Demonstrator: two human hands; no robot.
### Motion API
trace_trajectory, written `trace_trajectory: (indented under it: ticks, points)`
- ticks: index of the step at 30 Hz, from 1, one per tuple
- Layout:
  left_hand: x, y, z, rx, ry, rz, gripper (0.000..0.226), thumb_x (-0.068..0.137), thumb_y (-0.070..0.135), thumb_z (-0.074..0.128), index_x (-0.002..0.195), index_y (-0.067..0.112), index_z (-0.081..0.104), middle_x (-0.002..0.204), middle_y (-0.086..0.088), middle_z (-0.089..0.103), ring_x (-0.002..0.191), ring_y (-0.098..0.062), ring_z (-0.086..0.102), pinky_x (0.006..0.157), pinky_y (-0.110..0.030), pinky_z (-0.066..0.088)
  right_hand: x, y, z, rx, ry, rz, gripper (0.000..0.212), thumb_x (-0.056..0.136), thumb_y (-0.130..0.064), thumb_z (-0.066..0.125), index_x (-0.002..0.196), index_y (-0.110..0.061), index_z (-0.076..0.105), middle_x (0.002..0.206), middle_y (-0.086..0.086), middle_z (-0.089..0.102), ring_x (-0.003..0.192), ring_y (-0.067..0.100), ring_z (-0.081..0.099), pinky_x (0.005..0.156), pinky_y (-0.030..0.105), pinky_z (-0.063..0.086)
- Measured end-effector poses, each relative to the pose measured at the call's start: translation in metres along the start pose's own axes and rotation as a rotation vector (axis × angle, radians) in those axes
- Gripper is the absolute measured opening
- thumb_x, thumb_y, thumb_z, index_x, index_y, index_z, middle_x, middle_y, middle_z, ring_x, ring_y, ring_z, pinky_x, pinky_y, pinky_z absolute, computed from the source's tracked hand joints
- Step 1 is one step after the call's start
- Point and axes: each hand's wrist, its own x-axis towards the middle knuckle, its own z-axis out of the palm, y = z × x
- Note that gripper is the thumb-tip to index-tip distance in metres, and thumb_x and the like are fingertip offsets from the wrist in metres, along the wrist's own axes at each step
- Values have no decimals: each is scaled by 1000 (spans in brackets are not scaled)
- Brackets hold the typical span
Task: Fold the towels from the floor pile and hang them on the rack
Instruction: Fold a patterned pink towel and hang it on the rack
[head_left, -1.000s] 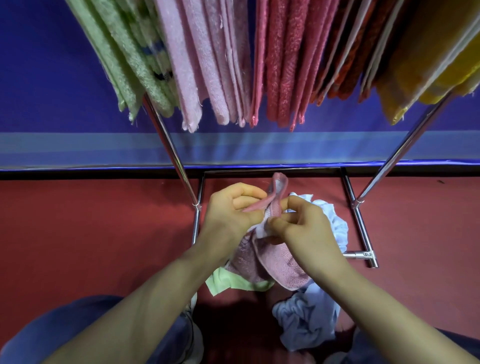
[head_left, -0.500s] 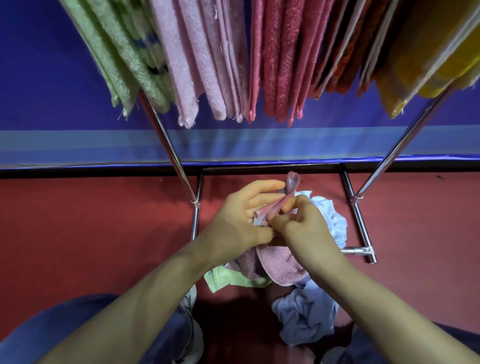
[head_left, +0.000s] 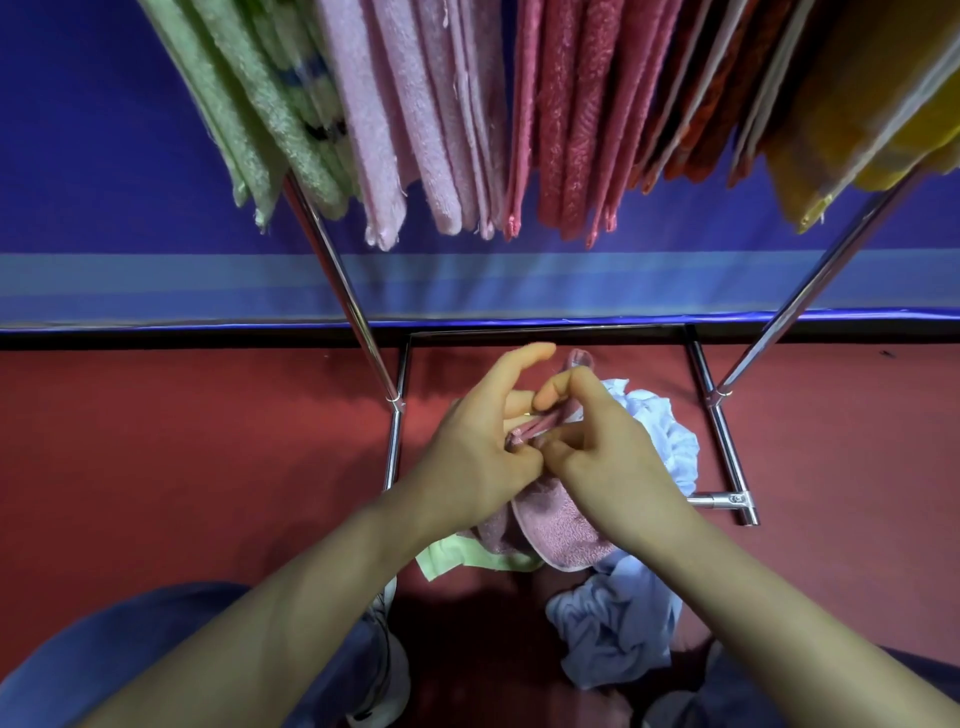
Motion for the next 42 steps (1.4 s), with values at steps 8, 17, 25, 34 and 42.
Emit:
trace_trajectory:
  ticks: [8,17,25,34,42]
  points:
    - [2,7,-7,-104,26,7,86,83,-25,50,149,29,37,123,-5,69,101,-16,73,81,-21,54,0,-4,-4,-2,77,-98,19,91,-16,68,90,-29,54,73,2,72,63,24,64,64,36,50]
    - [1,9,-7,-84,36,40,79,83,-26,49,144,23,44,119,-3,70,100,-14,72,83,-20,53,-3,-7,-3,-19,143,-72,22,90,-15,68,86,-23,48,62,5,69,60,22,61,60,32,45]
    - [-3,12,-2,-36,26,63,76,83,-25,49,141,25,47,117,2,71,99,-7,72,82,-17,53,3,-5,-8,112,117,63,21,83,-15,72,79,-24,54,68,11,71,70,31,68,75,50,56]
    - [-1,15,-11,-29,174,86,77,81,-20,50,143,26,46,106,0,76,81,-10,71,59,-20,48,6,-6,-22,-588,63,-5,13,91,-34,56,85,-22,57,75,-7,71,88,21,63,64,31,40]
    - [11,23,-46,-54,393,150,65,78,-20,50,131,18,54,84,2,78,51,-17,46,46,-17,35,13,1,-45,-719,38,-38,19,98,-40,53,105,-29,67,92,9,70,99,37,61,68,37,40]
